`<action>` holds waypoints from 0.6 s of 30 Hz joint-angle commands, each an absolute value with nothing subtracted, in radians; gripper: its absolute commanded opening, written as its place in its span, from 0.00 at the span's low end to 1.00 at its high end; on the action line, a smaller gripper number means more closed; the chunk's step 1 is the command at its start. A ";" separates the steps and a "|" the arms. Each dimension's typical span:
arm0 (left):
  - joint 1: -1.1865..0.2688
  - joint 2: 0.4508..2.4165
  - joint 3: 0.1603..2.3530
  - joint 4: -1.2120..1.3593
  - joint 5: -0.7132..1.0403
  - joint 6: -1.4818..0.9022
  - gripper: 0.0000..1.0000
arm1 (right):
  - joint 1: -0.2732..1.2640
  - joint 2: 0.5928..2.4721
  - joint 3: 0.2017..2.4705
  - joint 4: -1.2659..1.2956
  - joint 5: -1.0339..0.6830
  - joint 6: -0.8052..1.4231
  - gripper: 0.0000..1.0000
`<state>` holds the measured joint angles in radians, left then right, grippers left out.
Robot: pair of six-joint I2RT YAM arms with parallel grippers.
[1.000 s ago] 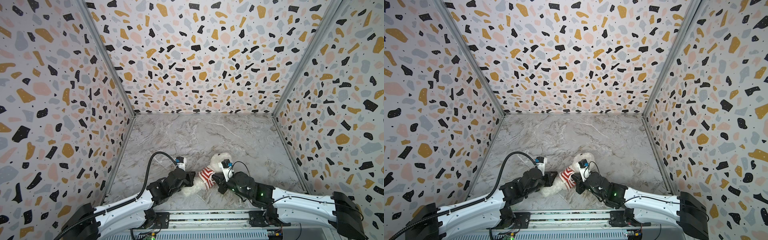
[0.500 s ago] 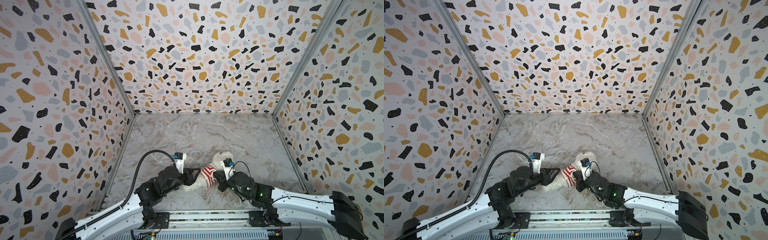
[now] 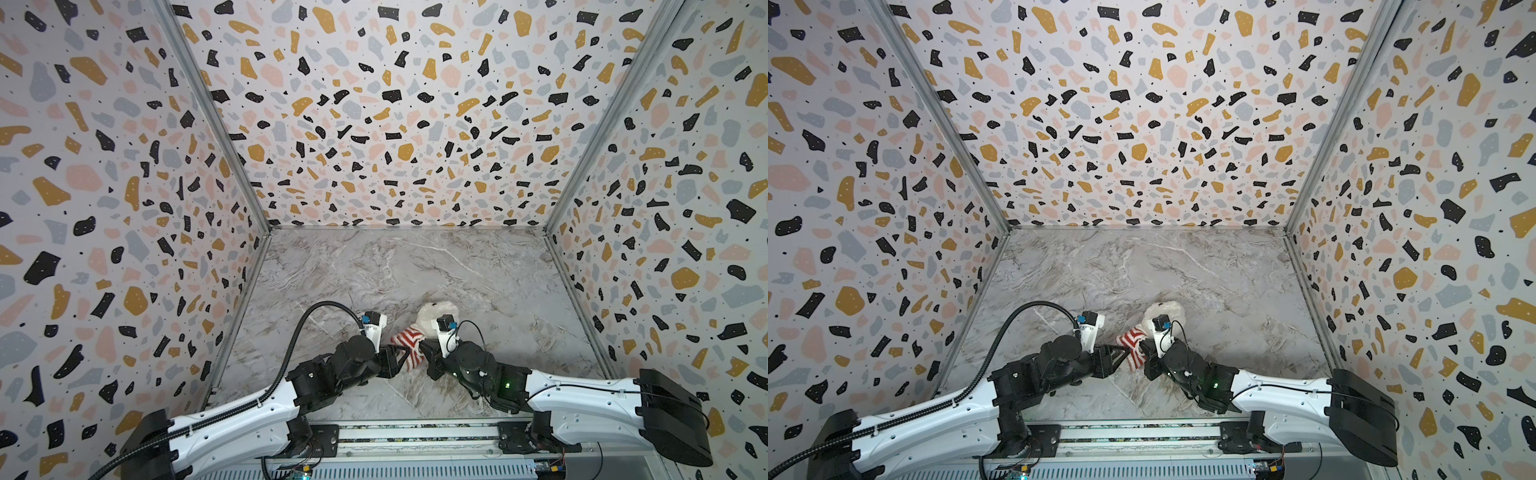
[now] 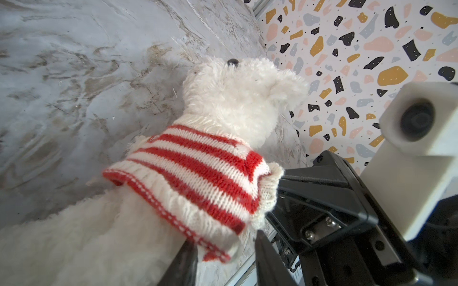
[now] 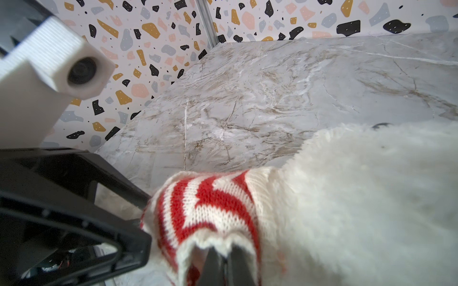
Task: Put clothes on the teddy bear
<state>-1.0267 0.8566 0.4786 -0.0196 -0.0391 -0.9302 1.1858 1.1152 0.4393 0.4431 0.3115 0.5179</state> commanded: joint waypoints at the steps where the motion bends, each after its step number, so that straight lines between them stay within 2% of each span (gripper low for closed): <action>1: -1.037 0.880 0.479 0.019 -0.072 -0.937 0.26 | 1.188 1.114 0.483 0.499 0.318 0.517 0.00; 4: -1.037 0.885 0.473 0.011 -0.082 -0.933 0.14 | 1.190 1.104 0.476 0.492 0.321 0.523 0.00; 18: -1.013 0.872 0.440 -0.066 -0.218 -0.900 0.01 | 1.191 1.029 0.445 0.426 0.343 0.525 0.00</action>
<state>-1.0306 0.8703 0.4515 -0.0231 -0.1543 -0.9195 1.1877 1.0737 0.4419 0.4164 0.3111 0.5194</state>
